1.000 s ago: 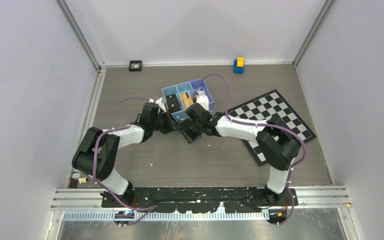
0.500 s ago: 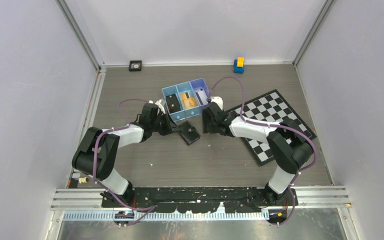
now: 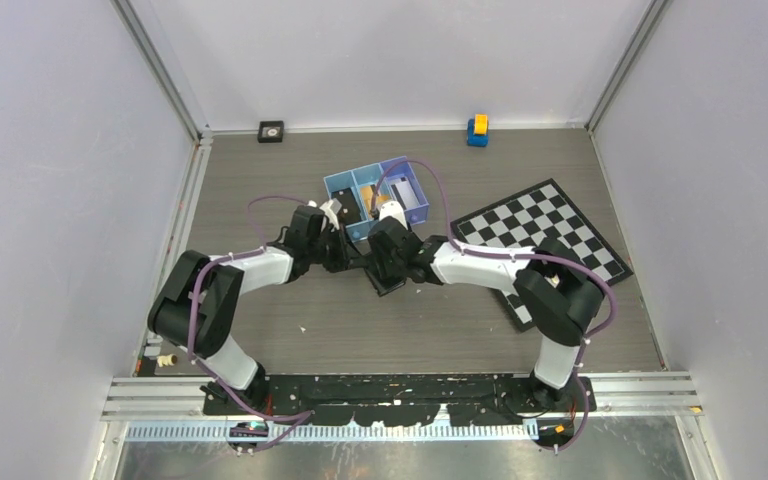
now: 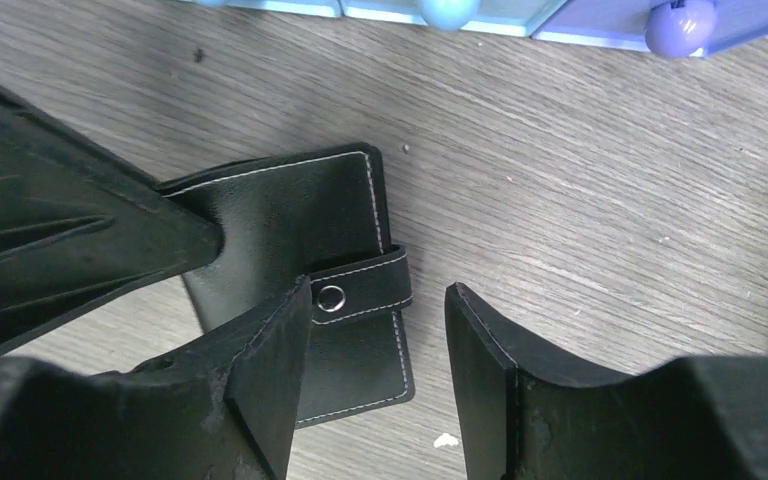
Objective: Take the credit cards out of the card holder
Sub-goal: Open the card holder at the center of the board.
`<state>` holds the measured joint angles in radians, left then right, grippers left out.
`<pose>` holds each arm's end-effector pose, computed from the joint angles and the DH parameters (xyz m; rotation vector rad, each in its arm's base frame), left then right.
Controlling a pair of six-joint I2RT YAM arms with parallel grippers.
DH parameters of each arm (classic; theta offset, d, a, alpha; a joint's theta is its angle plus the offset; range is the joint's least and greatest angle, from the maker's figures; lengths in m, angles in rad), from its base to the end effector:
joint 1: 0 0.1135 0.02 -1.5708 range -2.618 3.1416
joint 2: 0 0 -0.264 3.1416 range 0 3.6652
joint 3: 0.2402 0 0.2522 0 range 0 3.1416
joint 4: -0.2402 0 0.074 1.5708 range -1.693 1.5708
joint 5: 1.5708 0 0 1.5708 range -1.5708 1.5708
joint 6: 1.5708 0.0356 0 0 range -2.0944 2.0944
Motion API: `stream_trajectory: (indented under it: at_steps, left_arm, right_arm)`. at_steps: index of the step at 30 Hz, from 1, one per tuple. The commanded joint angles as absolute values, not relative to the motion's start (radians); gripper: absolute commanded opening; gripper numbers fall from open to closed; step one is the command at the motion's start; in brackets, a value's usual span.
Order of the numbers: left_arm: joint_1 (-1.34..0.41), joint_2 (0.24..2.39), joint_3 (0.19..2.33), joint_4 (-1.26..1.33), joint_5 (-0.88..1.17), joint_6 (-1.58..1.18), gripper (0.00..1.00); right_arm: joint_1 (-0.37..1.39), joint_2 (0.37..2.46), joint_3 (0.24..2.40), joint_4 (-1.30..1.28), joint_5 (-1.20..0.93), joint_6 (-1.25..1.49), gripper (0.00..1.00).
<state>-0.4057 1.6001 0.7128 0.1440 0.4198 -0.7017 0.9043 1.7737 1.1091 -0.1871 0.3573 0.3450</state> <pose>0.2767 -0.1346 0.1533 -0.1350 2.4654 -1.0131 0.2408 0.2861 0.1875 -0.4962 2.3069 0.1727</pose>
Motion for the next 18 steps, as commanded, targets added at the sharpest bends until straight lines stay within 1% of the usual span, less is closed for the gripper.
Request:
stream_trajectory:
  at_steps: [1,3,7,9,10,12,15,18]
  left_arm:
    - [-0.410,1.630,0.751,0.117,0.450,-0.675,0.00]
    - [-0.410,1.638,0.754,0.114,0.454,-0.675,0.00]
    - [-0.410,1.636,0.756,0.107,0.446,-0.674,0.00]
    - [-0.410,1.635,0.757,0.102,0.440,-0.672,0.00]
    - [-0.410,1.636,0.759,0.099,0.439,-0.670,0.00]
    - [-0.410,1.640,0.762,0.097,0.438,-0.670,0.00]
    - [-0.410,1.647,0.764,0.097,0.444,-0.670,0.00]
    - [-0.410,1.648,0.764,0.096,0.444,-0.671,0.00]
  right_arm:
    - [0.899,1.810,1.164,-0.228,0.405,0.327,0.56]
    - [0.899,1.822,1.174,-0.238,0.401,0.326,0.55]
    - [0.899,1.845,1.199,-0.276,0.424,0.332,0.49]
    - [0.899,1.858,1.212,-0.296,0.433,0.336,0.44]
    - [0.900,1.864,1.221,-0.305,0.431,0.336,0.44]
    - [0.903,1.864,1.218,-0.302,0.383,0.329,0.48]
    - [0.920,1.848,1.197,-0.257,0.308,0.317,0.59]
    - [0.926,1.852,1.204,-0.269,0.304,0.316,0.60]
